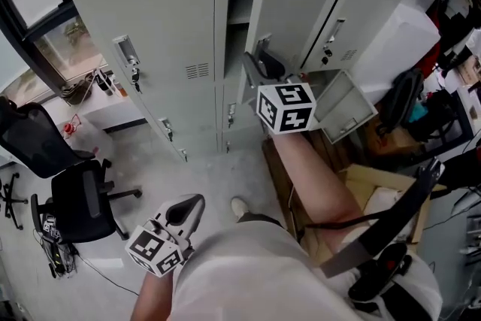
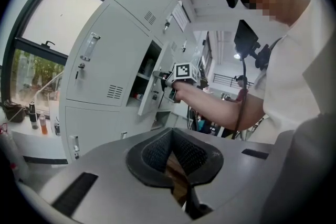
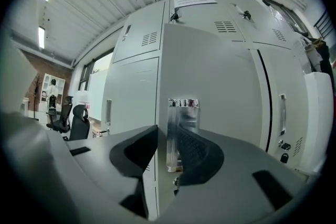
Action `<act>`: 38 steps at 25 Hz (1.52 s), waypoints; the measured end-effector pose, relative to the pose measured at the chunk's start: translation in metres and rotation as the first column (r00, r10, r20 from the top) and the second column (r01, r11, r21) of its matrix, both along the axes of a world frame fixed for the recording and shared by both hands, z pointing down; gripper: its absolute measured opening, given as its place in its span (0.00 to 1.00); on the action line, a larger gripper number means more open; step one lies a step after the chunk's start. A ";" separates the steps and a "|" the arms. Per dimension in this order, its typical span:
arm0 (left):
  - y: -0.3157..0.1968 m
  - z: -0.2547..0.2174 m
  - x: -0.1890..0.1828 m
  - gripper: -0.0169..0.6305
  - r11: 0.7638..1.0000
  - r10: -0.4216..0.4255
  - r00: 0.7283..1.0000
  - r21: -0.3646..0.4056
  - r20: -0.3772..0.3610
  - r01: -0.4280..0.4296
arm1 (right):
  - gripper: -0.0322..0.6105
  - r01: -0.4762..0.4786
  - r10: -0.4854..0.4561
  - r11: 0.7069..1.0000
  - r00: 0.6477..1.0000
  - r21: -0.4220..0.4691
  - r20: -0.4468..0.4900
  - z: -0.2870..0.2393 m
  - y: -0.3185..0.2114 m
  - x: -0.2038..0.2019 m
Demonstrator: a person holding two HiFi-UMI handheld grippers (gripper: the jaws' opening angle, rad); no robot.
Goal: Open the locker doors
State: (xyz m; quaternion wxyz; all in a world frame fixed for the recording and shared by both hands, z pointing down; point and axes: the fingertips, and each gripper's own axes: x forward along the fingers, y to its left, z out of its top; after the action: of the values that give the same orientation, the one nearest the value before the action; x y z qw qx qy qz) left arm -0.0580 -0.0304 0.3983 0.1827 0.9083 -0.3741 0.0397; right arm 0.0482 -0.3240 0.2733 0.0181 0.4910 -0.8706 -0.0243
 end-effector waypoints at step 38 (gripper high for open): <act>0.050 0.007 0.053 0.04 0.971 0.239 0.971 0.029 -0.002 -0.239 | 0.18 -0.059 0.058 0.997 0.998 -0.047 -0.005 0.006 0.090 0.124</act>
State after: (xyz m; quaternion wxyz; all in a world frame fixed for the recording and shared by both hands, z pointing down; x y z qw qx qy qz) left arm -0.0050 0.0200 0.4049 0.1646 0.9494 -0.2619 0.0538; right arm 0.1717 -0.2341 0.2797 0.0319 0.5156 -0.8562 -0.0042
